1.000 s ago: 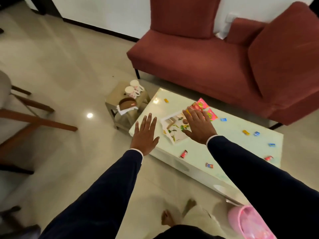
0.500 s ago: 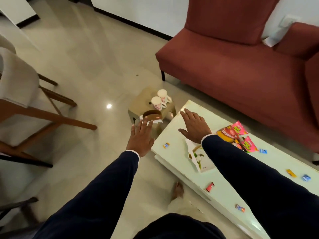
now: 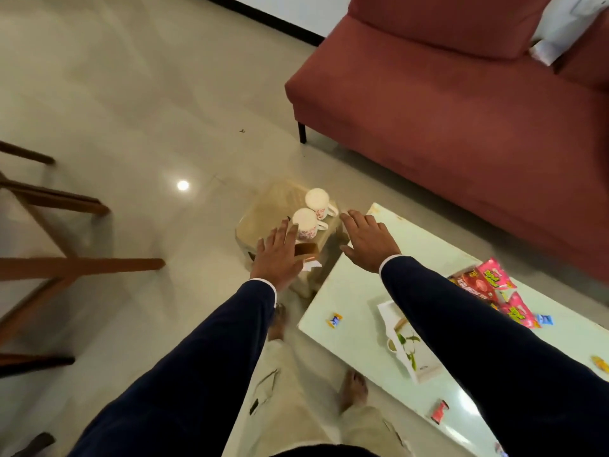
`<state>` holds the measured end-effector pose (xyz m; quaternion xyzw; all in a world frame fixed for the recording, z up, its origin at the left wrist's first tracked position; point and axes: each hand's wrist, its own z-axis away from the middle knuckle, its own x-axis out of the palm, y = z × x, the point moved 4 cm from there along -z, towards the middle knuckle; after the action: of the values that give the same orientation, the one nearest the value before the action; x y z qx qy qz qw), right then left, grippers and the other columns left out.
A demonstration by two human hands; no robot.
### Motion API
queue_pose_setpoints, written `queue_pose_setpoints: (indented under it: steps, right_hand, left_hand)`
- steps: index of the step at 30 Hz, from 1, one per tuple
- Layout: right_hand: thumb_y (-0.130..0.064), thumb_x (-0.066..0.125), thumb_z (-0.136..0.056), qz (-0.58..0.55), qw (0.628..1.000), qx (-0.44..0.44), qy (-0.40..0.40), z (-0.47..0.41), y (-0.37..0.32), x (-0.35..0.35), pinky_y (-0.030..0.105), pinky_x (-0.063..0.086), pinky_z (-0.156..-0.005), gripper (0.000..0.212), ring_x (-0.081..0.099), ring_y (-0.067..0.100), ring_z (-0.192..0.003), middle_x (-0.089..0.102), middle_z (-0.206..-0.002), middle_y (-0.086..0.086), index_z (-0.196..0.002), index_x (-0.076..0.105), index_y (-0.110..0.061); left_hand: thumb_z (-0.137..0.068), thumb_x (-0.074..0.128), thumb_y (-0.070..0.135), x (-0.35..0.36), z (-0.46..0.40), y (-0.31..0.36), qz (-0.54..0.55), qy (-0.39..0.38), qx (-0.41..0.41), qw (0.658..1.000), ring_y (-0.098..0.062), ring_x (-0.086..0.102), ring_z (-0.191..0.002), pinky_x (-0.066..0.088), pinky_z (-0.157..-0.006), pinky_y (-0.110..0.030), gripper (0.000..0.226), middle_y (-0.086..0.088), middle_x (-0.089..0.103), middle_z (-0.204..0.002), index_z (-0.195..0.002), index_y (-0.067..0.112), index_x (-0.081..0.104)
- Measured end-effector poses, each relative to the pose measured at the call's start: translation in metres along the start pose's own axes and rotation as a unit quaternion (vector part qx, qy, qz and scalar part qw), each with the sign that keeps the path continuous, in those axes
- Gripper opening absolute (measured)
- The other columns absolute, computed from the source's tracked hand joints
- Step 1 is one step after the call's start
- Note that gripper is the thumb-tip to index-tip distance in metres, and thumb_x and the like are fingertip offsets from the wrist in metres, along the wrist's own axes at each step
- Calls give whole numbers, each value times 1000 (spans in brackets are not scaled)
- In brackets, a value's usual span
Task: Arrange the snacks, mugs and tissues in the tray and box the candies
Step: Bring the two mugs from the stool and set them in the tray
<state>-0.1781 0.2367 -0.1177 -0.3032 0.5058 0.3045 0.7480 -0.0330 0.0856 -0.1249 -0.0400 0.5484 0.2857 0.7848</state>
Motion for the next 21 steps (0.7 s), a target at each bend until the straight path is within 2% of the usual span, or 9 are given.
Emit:
queue_pose_setpoints:
  steps: [4, 8, 11, 16, 18, 21]
  right_hand:
    - [-39, 58, -90, -20, 998, 48, -18, -69, 3, 30, 48, 46, -100, 68, 47, 35, -129, 35, -154, 9, -148, 29, -18]
    - [-30, 63, -88, -44, 995, 85, -29, -143, 7, 56, 48, 45, -100, 71, 45, 36, -130, 33, -154, 9, -149, 29, -19]
    - [-22, 72, -81, -65, 992, 100, -39, -192, 10, 73, 52, 44, -101, 82, 41, 37, -131, 31, -155, 8, -150, 28, -25]
    - [-22, 86, -68, -25, 994, 46, -93, -237, 14, 97, 52, 50, -98, 103, 42, 40, -131, 27, -157, 10, -150, 25, -35]
    - [-21, 87, -68, -5, 993, 20, -120, -244, 13, 107, 50, 55, -91, 107, 45, 39, -127, 24, -158, 9, -150, 22, -38]
    - [-20, 87, -67, -21, 990, 14, -140, -254, 12, 120, 49, 59, -81, 108, 52, 40, -118, 23, -156, 10, -149, 20, -39]
  left_hand:
    - [-96, 56, 42, 11, -83, -29, 4, -26, 27, 999, -37, 22, -152, 27, -119, -58, 81, -10, 7, -170, -160, 18, 13]
    - [-88, 66, 52, 30, -158, -53, 9, -43, 53, 998, -37, 28, -150, 36, -115, -57, 93, -12, 14, -168, -158, 16, 16]
    - [-82, 74, 50, 48, -202, -61, 22, -52, 65, 996, -37, 37, -143, 41, -107, -54, 100, -12, 22, -165, -156, 15, 16]
    - [-72, 77, 62, 78, -231, -66, 34, -84, 52, 995, -35, 46, -134, 44, -102, -50, 120, -13, 31, -158, -157, 9, 12]
    - [-72, 74, 68, 89, -230, -66, 35, -90, 54, 994, -36, 48, -130, 45, -101, -49, 121, -13, 35, -154, -156, 7, 12]
    - [-73, 75, 65, 100, -229, -67, 36, -69, 75, 994, -34, 52, -126, 49, -98, -46, 118, -13, 41, -149, -156, 6, 15]
